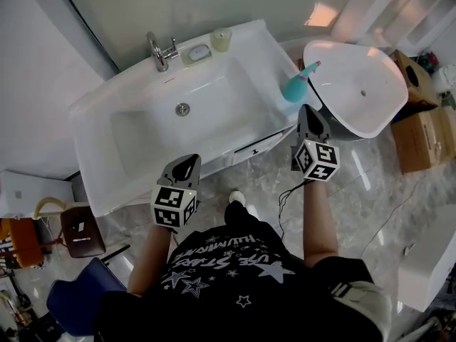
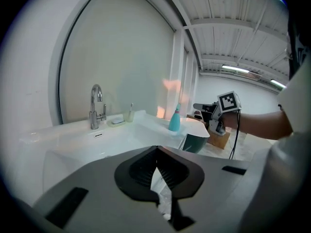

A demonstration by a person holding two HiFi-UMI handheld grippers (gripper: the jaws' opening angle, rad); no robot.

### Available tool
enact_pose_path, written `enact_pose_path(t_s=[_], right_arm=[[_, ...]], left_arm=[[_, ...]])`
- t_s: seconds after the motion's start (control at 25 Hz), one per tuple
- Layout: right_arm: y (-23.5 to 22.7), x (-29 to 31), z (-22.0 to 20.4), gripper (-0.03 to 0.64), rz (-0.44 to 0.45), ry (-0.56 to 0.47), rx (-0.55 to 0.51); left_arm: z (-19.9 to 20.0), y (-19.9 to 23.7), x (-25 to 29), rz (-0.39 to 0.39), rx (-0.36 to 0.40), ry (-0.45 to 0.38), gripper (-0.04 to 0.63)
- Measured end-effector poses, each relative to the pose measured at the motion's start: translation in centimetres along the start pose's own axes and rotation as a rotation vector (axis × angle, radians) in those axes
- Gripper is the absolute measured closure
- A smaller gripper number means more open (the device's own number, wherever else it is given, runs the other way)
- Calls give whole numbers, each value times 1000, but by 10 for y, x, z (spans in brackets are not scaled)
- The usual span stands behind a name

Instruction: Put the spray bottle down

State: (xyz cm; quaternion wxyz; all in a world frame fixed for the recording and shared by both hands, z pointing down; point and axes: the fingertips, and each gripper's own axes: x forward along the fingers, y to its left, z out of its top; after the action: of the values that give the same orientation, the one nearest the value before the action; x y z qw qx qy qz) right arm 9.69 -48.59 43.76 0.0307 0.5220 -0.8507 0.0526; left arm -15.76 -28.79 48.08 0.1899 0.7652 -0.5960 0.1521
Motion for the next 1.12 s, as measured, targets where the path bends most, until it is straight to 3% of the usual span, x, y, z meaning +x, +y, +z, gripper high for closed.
enact_pose_path(t_s=[0.48, 1.12], right_arm=[[104, -112, 7, 604, 65, 5, -49], [213, -259, -54, 606, 83, 105, -45]], left_arm=[[-46, -5, -103, -30, 10, -39, 580], [-137, -12, -235, -53, -25, -35, 580]])
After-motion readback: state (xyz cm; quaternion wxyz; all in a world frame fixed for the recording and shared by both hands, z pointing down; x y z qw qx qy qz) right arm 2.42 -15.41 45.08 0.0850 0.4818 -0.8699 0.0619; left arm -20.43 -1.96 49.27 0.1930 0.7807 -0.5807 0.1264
